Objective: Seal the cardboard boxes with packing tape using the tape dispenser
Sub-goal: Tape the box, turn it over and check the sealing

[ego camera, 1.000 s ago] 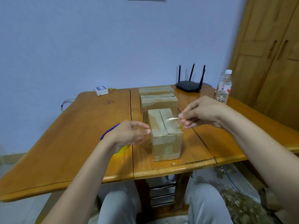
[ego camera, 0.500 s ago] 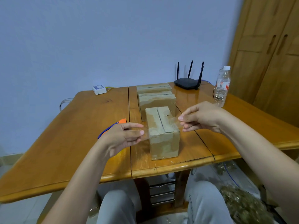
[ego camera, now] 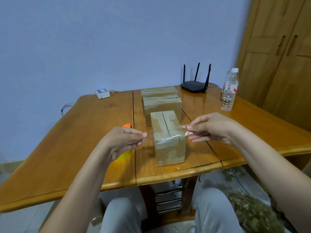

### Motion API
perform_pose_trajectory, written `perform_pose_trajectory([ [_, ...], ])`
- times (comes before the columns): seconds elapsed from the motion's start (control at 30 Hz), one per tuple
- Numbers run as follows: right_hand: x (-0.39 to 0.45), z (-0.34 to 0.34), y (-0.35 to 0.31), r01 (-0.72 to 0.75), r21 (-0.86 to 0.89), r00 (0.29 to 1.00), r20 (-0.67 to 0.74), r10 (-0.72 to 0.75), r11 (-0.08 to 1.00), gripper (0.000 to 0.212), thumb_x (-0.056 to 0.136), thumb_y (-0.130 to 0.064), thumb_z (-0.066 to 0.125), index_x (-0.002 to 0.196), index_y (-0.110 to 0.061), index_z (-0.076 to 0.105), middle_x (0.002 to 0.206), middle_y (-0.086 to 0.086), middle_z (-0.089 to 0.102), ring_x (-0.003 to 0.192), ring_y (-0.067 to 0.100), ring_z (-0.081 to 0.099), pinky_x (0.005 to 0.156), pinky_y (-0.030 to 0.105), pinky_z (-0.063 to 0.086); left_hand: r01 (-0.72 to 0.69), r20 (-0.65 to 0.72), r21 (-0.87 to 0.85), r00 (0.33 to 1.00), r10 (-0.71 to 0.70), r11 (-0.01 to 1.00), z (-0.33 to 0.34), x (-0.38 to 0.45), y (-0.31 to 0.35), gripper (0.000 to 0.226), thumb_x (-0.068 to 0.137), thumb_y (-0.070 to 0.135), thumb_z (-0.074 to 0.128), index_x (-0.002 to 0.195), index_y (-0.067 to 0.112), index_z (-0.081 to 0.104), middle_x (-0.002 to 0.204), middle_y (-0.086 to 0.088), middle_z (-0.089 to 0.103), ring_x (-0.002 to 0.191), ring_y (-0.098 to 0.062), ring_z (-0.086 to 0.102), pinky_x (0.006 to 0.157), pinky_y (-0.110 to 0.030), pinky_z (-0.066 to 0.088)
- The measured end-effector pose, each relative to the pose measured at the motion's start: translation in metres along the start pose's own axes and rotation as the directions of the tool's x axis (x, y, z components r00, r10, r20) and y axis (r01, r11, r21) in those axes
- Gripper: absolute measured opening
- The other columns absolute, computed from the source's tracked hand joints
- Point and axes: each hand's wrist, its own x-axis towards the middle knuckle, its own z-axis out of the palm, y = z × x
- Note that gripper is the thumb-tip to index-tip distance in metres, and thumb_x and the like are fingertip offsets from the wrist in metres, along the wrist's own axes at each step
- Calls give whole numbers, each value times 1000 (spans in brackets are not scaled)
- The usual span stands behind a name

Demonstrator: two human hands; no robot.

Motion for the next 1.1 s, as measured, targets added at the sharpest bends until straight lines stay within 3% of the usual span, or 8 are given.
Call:
perform_pose_trajectory([
  [0.13,-1,-6,-3,20,-62,1000,-18,-21,998,32,67,-18,80,97,-6,76,99,11,78,95,30,75,86,43,61,3,22,8,1000,-3,1000,3,-1,1,35,65,14,83,95,-4,76,88,-17,74,78,-19,71,67,-24,59],
  [0.27,-2,-10,-3,68,-134,992,-99,-81,989,22,70,-21,86,89,-10,81,95,5,78,92,24,74,78,37,63,26,66,12,997,-27,1000,2,-2,4,36,73,15,82,102,-4,74,83,-14,70,74,-19,67,68,-25,57],
  [0.4,-1,-7,2,111,-118,984,-129,-126,987,18,74,-15,84,89,-6,80,88,8,78,92,26,74,81,34,61,36,71,83,997,-42,996,3,-3,5,23,78,18,81,94,3,75,79,-12,68,70,-19,64,64,-26,56],
  [0.63,5,-1,10,102,-151,976,-175,-128,983,5,79,-12,84,84,-12,82,86,1,78,88,19,72,76,31,61,46,19,83,999,-48,995,2,-1,4,22,77,17,81,93,2,76,75,-11,67,66,-19,63,63,-26,56],
  [0.83,6,1,8,83,-114,982,-160,-101,990,10,81,-6,81,90,-6,78,79,11,77,73,18,71,74,30,62,57,25,45,998,-58,997,2,2,4,20,76,13,81,90,0,76,77,-14,66,67,-19,61,62,-24,57],
  [1.0,8,0,10,78,-52,981,-176,-85,996,49,76,-3,84,117,-22,65,79,11,77,66,16,70,65,27,58,54,16,28,998,-54,998,1,4,2,26,71,14,82,93,0,76,76,-12,67,67,-17,63,64,-24,58],
  [1.1,11,2,12,77,-38,975,-205,-83,996,43,77,-4,85,114,-16,68,77,10,77,68,16,71,70,30,61,54,14,20,998,-54,998,2,5,0,33,68,15,83,96,0,76,76,-12,68,66,-16,64,63,-24,57],
])
